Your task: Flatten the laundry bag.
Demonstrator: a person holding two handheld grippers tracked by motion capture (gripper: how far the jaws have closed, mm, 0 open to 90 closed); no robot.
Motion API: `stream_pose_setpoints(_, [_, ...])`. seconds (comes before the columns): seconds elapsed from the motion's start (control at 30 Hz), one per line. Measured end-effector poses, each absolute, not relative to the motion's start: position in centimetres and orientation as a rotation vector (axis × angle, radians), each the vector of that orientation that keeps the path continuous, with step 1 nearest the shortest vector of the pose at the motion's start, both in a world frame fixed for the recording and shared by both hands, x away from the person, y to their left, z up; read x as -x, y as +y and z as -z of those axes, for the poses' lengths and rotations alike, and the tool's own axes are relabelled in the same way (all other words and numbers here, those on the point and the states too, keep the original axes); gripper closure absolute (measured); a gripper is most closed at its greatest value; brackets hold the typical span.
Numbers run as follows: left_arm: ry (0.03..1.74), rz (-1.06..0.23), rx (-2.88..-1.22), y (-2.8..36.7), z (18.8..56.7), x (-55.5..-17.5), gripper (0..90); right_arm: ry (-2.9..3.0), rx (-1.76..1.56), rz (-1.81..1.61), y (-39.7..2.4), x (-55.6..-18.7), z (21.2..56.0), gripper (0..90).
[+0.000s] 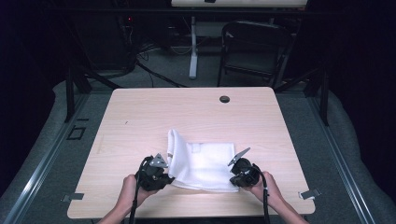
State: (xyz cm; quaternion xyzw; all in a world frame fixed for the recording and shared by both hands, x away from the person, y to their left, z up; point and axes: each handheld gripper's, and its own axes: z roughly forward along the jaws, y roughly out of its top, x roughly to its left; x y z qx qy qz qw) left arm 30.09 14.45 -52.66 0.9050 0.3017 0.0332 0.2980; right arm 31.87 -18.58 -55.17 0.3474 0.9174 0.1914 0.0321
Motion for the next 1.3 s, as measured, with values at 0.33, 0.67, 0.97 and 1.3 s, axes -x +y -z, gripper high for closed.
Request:
stream_pose_setpoints(0.33, [0.911,-0.051,-2.378,17.3,52.5,-29.9,47.8,2.828,-1.085,-0.600,-19.1,-32.2,55.2,90.0])
stream_pose_setpoints(0.67, [1.016,-0.172,-2.225,20.7,50.8,-29.3,25.6,2.833,-1.084,-0.581,-19.2,-32.5,55.1,90.0])
stream_pose_setpoints(0.97, [0.886,-0.152,-2.271,17.3,51.0,-30.1,22.8,2.827,-1.096,-0.582,-19.3,-32.7,55.1,90.0])
stream_pose_setpoints(1.3, [0.732,-0.097,-2.378,11.7,52.4,-31.2,20.5,2.830,-1.102,-0.603,-19.3,-32.6,55.2,90.0])
